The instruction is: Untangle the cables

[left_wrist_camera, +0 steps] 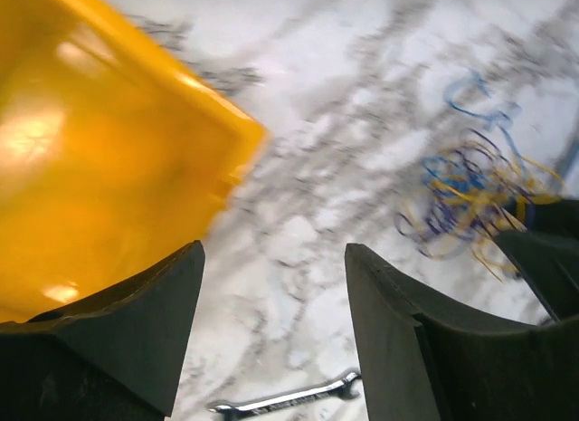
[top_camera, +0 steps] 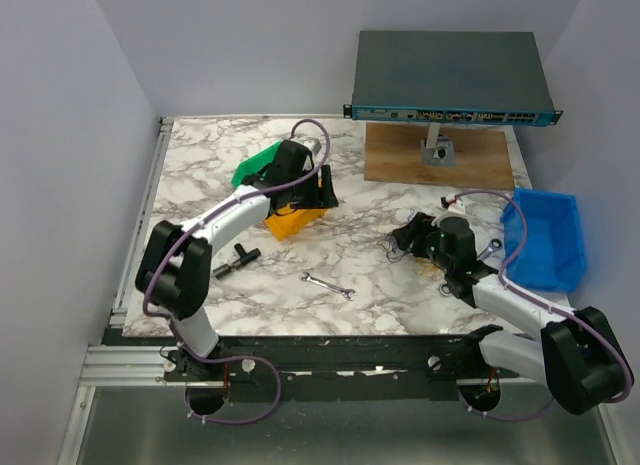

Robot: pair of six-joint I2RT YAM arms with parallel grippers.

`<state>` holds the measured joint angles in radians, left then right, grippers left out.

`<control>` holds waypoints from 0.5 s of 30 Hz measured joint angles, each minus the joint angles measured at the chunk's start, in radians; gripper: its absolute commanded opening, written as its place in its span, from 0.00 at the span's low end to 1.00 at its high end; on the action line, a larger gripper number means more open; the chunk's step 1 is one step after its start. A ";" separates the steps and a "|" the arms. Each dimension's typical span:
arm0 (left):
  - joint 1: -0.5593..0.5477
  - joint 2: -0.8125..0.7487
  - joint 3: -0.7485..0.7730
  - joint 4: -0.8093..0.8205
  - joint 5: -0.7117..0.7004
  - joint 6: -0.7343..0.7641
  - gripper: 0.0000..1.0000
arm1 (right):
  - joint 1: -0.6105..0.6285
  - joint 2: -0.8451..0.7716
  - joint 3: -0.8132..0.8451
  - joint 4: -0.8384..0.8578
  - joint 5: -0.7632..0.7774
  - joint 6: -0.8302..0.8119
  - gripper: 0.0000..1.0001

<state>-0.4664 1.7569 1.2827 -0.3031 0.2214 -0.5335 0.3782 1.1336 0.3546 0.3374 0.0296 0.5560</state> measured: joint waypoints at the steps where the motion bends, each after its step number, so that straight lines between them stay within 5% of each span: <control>1: -0.030 -0.042 -0.023 0.014 0.000 0.007 0.66 | 0.000 -0.014 -0.006 0.000 0.003 0.001 0.50; 7: -0.140 -0.219 -0.109 0.101 0.008 0.046 0.66 | 0.000 -0.046 -0.014 -0.003 0.052 0.005 0.15; 15: -0.180 -0.216 -0.131 0.107 -0.040 0.108 0.66 | 0.000 -0.024 -0.014 -0.010 0.053 0.003 0.01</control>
<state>-0.6468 1.5410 1.1519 -0.1963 0.1814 -0.4259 0.3782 1.1099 0.3408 0.3275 0.0830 0.5594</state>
